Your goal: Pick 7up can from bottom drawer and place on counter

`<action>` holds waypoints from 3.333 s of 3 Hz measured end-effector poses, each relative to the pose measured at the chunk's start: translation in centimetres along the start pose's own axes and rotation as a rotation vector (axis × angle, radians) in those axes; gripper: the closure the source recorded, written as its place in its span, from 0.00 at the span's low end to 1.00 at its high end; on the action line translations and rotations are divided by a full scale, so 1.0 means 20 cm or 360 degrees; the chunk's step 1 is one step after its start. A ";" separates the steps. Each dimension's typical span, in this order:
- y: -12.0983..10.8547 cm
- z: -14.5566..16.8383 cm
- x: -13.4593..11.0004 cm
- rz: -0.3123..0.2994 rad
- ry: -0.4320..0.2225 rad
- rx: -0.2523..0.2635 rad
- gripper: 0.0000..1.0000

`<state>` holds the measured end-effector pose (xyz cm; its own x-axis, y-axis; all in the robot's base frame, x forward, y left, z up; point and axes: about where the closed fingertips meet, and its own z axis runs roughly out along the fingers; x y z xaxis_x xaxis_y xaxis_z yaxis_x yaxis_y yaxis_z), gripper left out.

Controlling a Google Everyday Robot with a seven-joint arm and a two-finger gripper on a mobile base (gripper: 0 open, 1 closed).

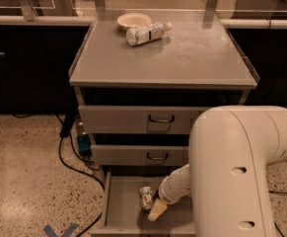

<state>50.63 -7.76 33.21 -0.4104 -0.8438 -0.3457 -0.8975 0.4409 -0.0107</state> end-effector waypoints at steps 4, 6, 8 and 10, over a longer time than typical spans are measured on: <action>-0.03 0.62 -0.04 0.0445 -0.0009 0.0109 0.00; -0.05 0.85 -0.02 0.0600 -0.0006 0.0086 0.00; -0.12 1.03 -0.08 0.0572 0.0009 0.0081 0.00; -0.24 1.26 -0.20 0.0590 0.0021 0.0031 0.14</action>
Offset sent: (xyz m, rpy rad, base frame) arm 0.0299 0.0392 -0.0848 0.0156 -0.0245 -0.2747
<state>60.69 1.17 11.08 -0.7094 -0.6292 -0.3176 -0.6841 0.7232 0.0952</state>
